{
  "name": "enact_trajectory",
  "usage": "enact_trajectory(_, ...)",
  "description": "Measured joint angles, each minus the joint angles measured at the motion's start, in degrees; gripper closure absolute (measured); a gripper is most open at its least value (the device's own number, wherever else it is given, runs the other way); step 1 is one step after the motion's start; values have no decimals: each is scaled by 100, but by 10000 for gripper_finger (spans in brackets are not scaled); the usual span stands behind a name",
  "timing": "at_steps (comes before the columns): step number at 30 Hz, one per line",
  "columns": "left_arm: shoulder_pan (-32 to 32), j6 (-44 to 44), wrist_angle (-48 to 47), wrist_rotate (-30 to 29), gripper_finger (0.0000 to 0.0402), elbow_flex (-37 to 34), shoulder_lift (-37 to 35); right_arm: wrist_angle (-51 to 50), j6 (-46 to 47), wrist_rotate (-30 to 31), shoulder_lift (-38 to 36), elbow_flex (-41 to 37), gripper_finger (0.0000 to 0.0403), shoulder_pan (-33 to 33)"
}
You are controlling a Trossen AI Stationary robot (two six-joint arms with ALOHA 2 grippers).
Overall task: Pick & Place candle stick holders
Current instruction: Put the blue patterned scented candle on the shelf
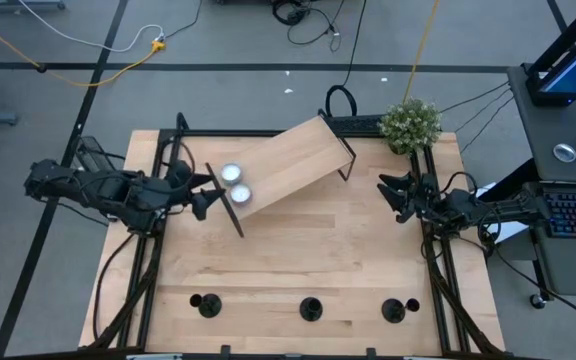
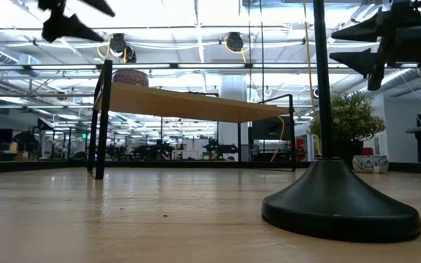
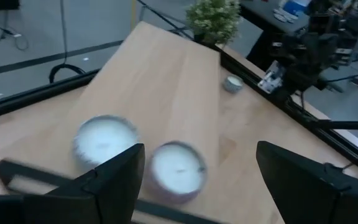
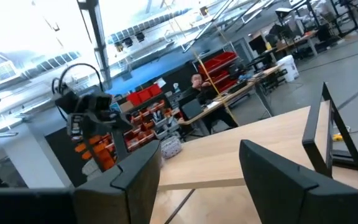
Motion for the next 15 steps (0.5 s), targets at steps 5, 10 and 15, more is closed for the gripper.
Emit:
enact_trajectory(5,-125,14,246,-397,91,-701,-663,-378,0,356,48,322,191,0)
enact_trajectory(10,-201,5,228,-628,91,-1185,-1086,-1764,272,584,344,1131,191,0)
enact_trajectory(15,-201,-101,144,-628,91,-1525,-1343,-3144,745,748,999,2043,191,0)
